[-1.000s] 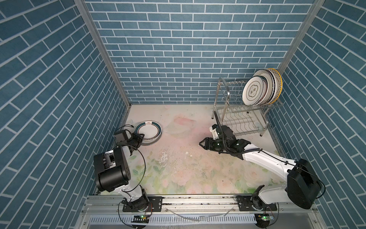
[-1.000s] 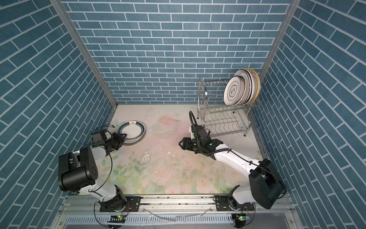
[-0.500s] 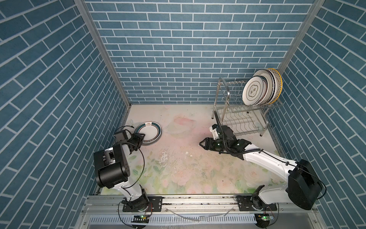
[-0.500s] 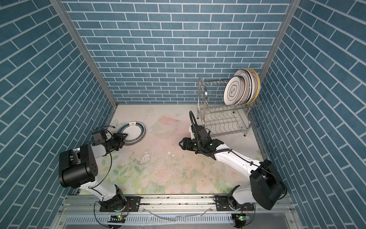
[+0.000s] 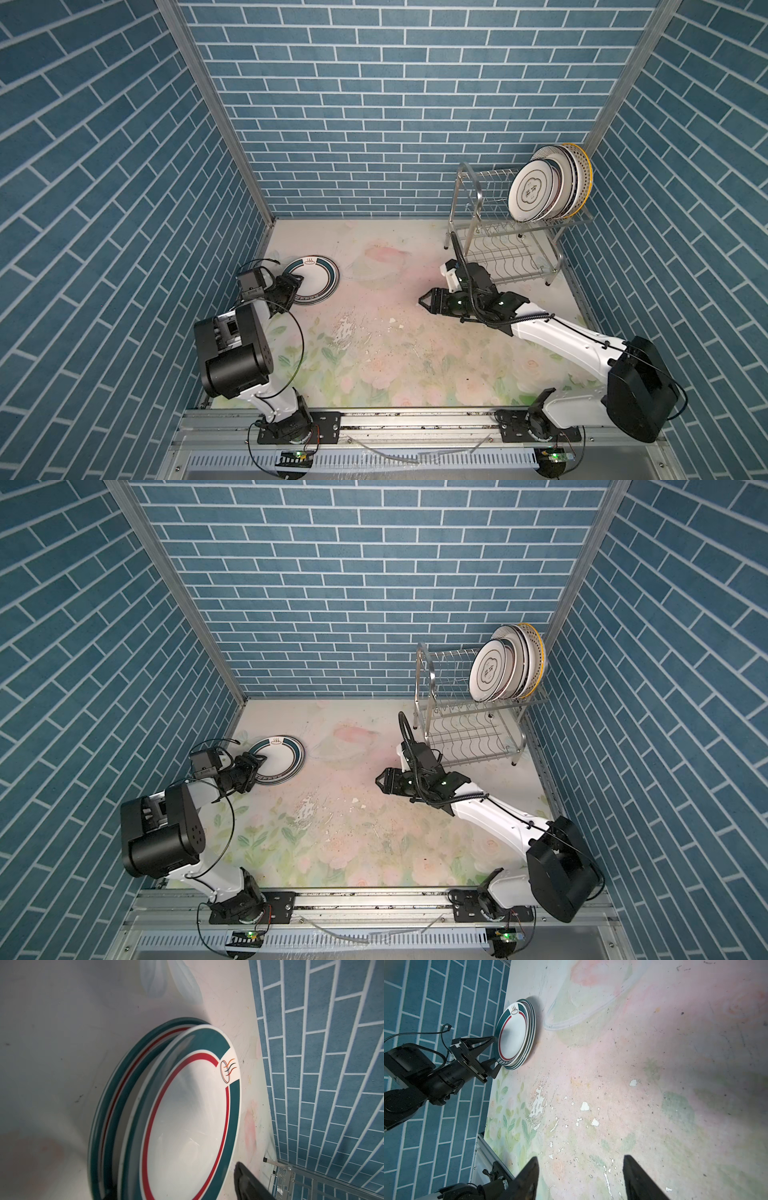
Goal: Unload the plates from the dish rack
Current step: Place the plate among the plates.
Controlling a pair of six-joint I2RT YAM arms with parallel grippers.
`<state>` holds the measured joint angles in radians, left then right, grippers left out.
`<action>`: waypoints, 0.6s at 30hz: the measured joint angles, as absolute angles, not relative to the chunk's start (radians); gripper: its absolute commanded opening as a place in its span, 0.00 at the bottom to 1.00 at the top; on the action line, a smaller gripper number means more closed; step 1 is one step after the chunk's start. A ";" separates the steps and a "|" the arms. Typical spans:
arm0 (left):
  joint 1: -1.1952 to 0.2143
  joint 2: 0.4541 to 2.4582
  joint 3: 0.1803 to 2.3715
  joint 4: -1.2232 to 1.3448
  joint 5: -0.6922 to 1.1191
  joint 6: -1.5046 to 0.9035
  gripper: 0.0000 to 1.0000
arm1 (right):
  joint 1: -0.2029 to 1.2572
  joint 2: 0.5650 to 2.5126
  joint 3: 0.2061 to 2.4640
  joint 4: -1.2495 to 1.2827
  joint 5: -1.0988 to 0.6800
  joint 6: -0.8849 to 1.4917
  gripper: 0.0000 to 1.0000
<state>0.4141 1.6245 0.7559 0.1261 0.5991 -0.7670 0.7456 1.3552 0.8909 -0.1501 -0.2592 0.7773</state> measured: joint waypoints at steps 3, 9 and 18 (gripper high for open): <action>0.413 1.612 0.767 0.089 0.585 -0.748 0.95 | 0.746 1.353 0.891 -0.150 -0.261 0.777 0.64; 0.407 1.588 0.799 0.023 0.560 -0.711 0.99 | 0.746 1.353 0.891 -0.148 -0.269 0.777 0.65; 0.395 1.585 0.843 -0.091 0.501 -0.658 0.99 | 0.745 1.353 0.879 -0.137 -0.277 0.776 0.65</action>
